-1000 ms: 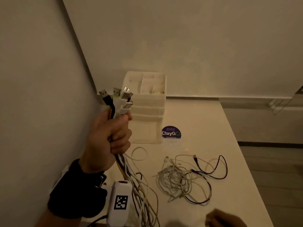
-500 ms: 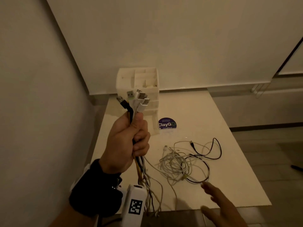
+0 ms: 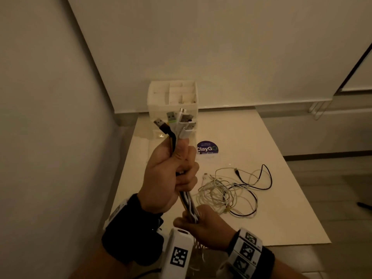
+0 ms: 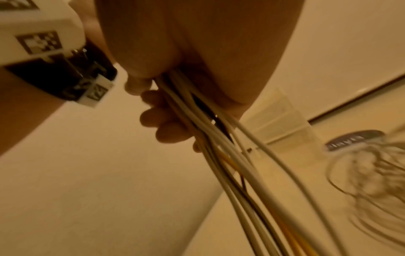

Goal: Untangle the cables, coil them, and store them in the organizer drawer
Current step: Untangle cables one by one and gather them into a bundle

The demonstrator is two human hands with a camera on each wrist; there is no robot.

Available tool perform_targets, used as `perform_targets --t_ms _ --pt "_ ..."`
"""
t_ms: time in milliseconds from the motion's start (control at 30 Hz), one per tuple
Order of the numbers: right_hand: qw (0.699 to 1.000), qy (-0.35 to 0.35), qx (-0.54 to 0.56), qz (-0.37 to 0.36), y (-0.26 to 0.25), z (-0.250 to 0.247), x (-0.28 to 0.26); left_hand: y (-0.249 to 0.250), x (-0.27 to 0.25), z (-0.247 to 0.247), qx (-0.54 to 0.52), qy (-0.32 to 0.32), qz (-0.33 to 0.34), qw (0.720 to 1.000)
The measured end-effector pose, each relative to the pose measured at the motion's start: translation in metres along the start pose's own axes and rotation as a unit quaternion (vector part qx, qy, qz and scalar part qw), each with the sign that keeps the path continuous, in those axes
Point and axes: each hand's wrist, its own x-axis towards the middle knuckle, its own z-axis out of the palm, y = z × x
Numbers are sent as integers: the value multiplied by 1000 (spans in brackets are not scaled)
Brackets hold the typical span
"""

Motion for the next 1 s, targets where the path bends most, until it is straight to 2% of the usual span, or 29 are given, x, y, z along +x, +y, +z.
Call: perform_targets --t_ms 133,400,500,600,733,800,867,933,1000 --pt "997 -27 31 65 32 1 -13 7 -3 7 -24 -44 3 999" --pt "983 -44 -12 178 102 14 -24 34 10 18 -68 -79 28 994" --pt "980 -49 -98 166 104 21 -19 27 11 16 -42 -53 32 997" --pt "978 -78 -116 156 104 22 -14 24 8 13 -24 -27 33 999" --pt "968 -163 -151 115 100 7 -6 33 5 4 -11 -1 40 999" --pt "940 -247 -215 95 92 -7 6 36 3 -1 -9 8 43 999" --pt "891 -309 -318 98 85 -25 24 36 1 -6 -6 21 44 999" --pt "852 -341 -375 133 72 -42 48 33 0 -11 5 37 47 998" --pt "837 -348 -390 160 61 -55 77 28 0 -17 16 55 46 997"
